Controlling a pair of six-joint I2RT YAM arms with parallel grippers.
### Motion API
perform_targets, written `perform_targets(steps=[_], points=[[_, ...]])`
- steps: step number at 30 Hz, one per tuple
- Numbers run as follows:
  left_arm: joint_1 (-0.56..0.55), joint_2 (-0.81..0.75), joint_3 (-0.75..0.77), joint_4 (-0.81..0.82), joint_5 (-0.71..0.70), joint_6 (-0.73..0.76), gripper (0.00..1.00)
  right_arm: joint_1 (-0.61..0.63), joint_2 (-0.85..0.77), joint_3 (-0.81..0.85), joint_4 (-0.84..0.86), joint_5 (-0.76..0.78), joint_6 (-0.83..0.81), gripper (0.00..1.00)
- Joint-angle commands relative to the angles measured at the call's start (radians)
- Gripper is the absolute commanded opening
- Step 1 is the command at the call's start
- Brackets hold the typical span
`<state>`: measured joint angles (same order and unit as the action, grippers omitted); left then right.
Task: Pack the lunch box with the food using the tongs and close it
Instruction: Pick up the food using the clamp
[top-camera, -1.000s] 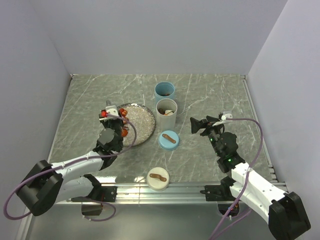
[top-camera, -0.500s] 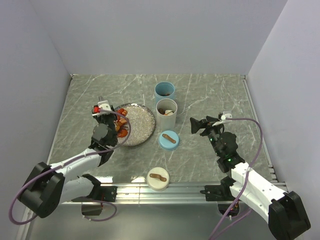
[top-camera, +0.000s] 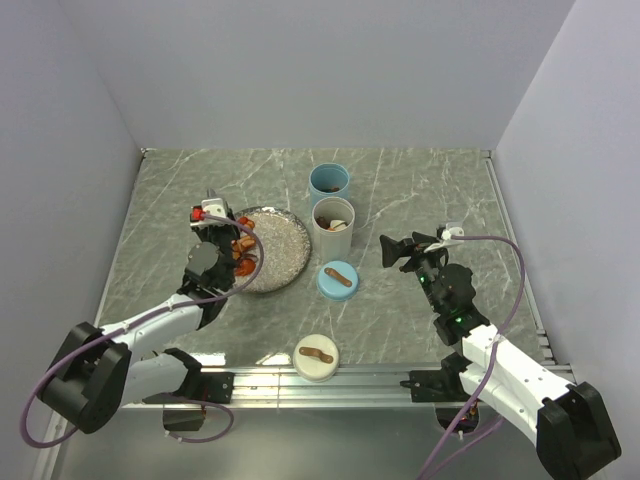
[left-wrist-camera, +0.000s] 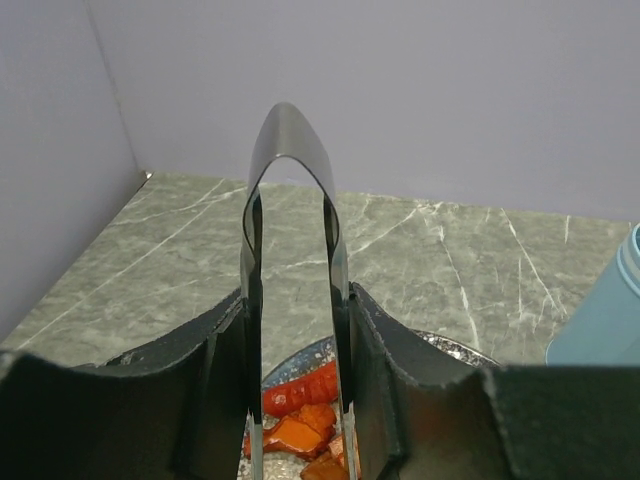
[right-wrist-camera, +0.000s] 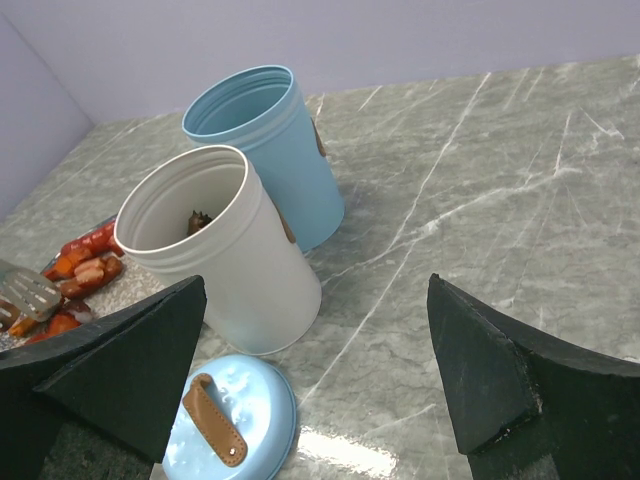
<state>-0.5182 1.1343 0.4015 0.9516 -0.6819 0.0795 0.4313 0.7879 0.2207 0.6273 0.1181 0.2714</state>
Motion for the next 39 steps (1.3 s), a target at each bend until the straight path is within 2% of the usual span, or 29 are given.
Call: perform_targets(steps=[1,11,23,26,27,31,35,39], points=[[0.004,-0.012,0.014,0.003,0.004,-0.024,0.44,-0.006,-0.007,0.025,0.031,-0.001,-0.008,0.98],[0.009,0.105,0.089,-0.053,-0.062,-0.009,0.41,-0.006,-0.009,0.023,0.031,-0.001,-0.008,0.98],[0.014,0.105,0.105,-0.089,-0.186,-0.009,0.36,-0.006,-0.010,0.022,0.029,0.000,-0.008,0.98],[0.014,0.102,0.103,-0.077,-0.200,-0.003,0.30,-0.006,-0.012,0.022,0.029,0.002,-0.006,0.98],[0.014,0.098,0.103,-0.064,-0.196,-0.001,0.24,-0.006,-0.012,0.020,0.031,0.003,-0.006,0.98],[0.017,0.062,0.096,-0.027,-0.174,0.016,0.17,-0.006,-0.013,0.020,0.031,0.003,-0.006,0.98],[0.018,0.041,0.108,-0.046,-0.171,0.019,0.17,-0.006,-0.013,0.020,0.029,0.003,-0.006,0.98],[0.018,0.012,0.093,-0.063,-0.160,0.000,0.22,-0.008,-0.012,0.022,0.029,0.003,-0.006,0.98]])
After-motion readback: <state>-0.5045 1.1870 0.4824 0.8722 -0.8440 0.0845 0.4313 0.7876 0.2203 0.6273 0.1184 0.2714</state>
